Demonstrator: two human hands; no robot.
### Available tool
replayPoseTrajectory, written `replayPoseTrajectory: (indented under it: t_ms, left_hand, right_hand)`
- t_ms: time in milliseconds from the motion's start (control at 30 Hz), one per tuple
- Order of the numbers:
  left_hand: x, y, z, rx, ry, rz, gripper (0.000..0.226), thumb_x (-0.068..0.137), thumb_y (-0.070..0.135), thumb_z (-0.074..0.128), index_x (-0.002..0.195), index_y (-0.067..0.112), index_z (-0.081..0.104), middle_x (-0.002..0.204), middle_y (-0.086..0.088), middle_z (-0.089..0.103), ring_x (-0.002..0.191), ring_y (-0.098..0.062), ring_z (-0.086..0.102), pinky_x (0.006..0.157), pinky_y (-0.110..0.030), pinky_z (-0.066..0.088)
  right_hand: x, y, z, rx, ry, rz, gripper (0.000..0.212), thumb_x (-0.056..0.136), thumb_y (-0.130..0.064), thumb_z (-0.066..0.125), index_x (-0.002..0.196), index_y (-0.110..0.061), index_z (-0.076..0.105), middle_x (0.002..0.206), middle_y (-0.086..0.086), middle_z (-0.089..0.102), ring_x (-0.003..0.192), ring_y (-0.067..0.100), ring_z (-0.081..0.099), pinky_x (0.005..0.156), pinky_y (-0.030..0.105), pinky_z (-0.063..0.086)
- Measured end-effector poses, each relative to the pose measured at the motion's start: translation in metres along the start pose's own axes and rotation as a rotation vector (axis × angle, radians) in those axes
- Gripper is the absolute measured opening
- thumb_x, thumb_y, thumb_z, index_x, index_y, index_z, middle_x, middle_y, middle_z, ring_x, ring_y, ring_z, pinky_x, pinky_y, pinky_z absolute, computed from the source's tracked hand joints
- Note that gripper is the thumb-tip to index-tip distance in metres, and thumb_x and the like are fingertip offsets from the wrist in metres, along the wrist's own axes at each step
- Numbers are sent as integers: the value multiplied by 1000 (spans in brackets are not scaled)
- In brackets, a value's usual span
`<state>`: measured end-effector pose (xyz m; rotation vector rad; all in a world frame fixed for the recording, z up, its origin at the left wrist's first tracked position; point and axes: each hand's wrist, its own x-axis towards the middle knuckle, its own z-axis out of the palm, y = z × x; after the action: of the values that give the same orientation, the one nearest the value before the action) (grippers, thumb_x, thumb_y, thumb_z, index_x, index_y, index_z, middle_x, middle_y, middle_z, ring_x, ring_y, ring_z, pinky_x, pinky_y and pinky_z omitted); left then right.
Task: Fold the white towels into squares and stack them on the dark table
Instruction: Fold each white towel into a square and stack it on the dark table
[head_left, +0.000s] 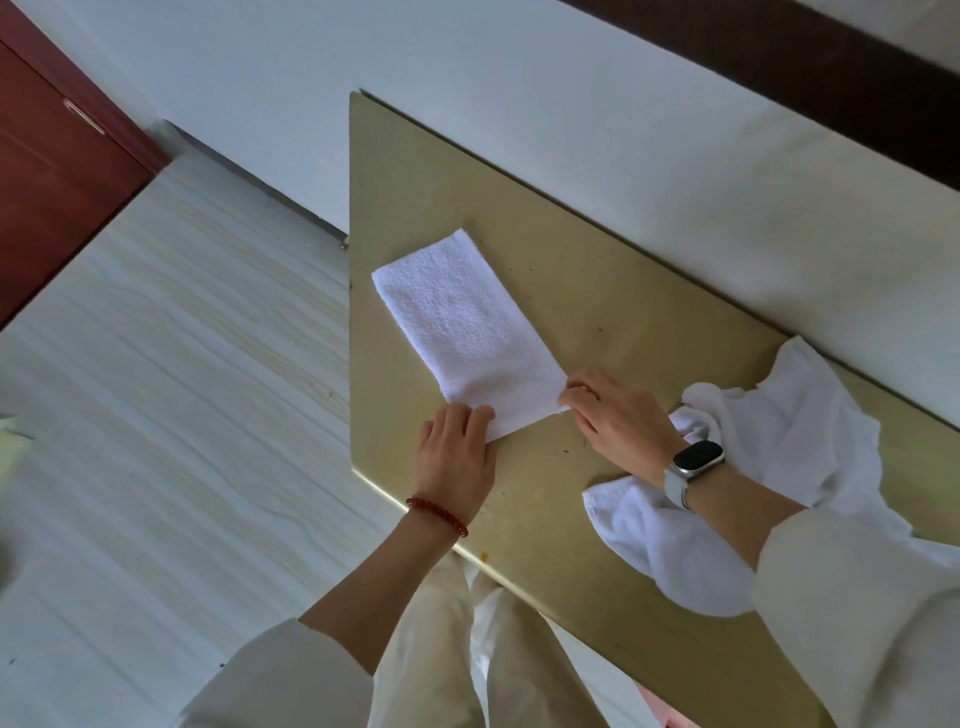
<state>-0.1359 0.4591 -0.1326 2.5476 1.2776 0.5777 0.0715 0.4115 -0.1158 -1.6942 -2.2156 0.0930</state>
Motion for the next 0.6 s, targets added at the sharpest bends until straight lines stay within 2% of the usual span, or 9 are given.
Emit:
replayPoseTrajectory:
  t_ms: [67,133,200,367,500,600]
  left_hand:
    - [-3,-3,-2,-7,-12,34,22,69,13,40,90,18,44,72,-3,56,59,-24,54,54,-28,43]
    - [-6,-7,-6,-17,-24,73,20,69,13,40,89,18,44,72,-3,56,60,-24,55,53,-28,44]
    - [-7,-12,-8,-14,-26,104,17,70,13,42,86,19,44,73,-3,56,61,-23,53,54,-27,42]
    - [-12,-19,-7,-36,32,124,18,74,13,46,90,20,52,78,-1,55,70,-16,42,56,-28,40]
    - [-18,-21,-9,-141,81,103,14,79,10,47,89,18,51,88,4,45,70,-16,48,59,-22,42]
    - [-19,-21,-12,-117,78,94,8,79,11,48,81,16,54,84,2,55,70,-17,49,58,-27,45]
  right_hand:
    - [-4,-1,2,-3,-31,0,17,68,4,67,79,-8,63,83,5,62,64,19,59,31,23,40]
    - [-7,-4,4,1,-54,5,9,77,-2,59,81,-8,65,85,4,63,67,19,61,34,22,43]
    - [-7,-8,6,9,-28,12,18,83,-10,47,84,-9,65,87,4,64,69,20,62,40,20,42]
    - [-8,-16,10,93,81,48,19,79,0,51,97,-9,52,84,10,62,75,20,55,46,20,46]
    - [-6,-21,13,147,107,65,14,85,-6,42,96,-10,50,83,10,61,80,15,44,47,25,50]
    - [-8,-22,17,173,86,80,14,86,-9,41,96,-11,50,85,11,61,81,15,45,47,26,49]
